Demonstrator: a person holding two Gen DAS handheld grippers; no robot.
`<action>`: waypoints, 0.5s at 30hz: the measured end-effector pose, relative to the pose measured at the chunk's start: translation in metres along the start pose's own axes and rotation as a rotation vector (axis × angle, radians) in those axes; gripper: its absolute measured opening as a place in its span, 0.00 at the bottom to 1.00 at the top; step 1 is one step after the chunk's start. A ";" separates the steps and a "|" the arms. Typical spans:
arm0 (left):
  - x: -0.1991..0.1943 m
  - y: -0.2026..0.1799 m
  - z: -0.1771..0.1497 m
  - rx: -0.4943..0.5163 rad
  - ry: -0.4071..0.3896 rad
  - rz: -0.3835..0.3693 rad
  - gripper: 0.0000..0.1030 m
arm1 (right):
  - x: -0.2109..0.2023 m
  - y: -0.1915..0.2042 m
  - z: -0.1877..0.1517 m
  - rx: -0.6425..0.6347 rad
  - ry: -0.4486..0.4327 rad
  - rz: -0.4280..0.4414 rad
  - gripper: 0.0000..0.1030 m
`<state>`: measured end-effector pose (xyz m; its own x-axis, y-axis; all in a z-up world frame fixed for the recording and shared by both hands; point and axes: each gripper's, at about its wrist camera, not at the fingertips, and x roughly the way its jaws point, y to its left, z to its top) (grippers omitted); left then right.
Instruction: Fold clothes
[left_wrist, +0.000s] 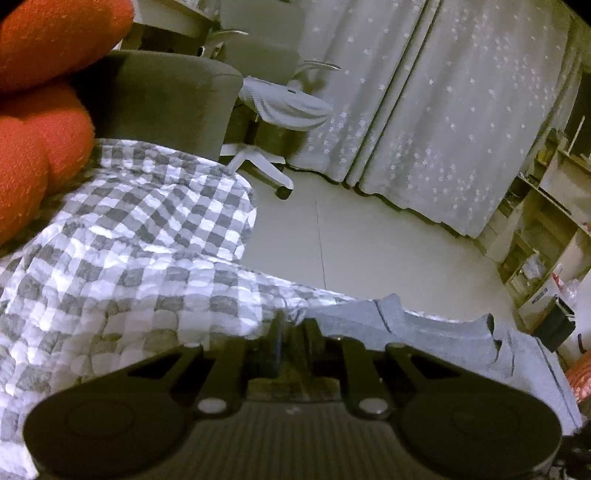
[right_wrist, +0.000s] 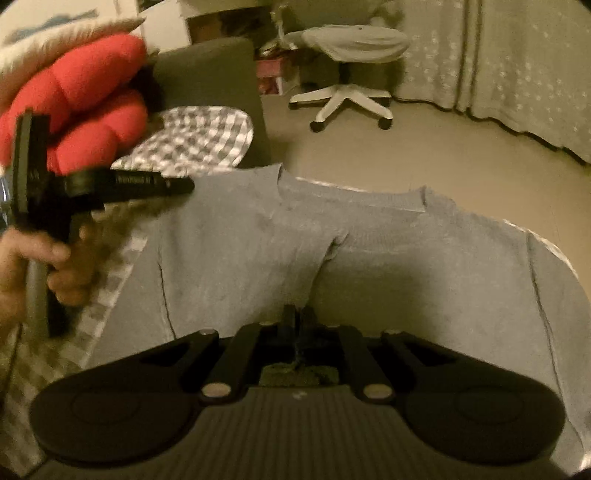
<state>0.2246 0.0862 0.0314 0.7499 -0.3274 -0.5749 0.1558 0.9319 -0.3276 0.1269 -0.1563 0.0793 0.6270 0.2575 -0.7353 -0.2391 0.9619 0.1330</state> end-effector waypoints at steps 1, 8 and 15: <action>-0.005 0.000 0.000 0.001 0.000 -0.002 0.15 | -0.011 0.001 -0.003 0.016 -0.006 0.020 0.14; -0.038 -0.003 0.003 0.009 -0.002 -0.012 0.19 | -0.104 0.048 -0.081 0.116 -0.023 0.169 0.16; -0.080 -0.012 -0.005 0.012 -0.009 -0.009 0.22 | -0.147 0.108 -0.208 0.152 0.021 0.285 0.16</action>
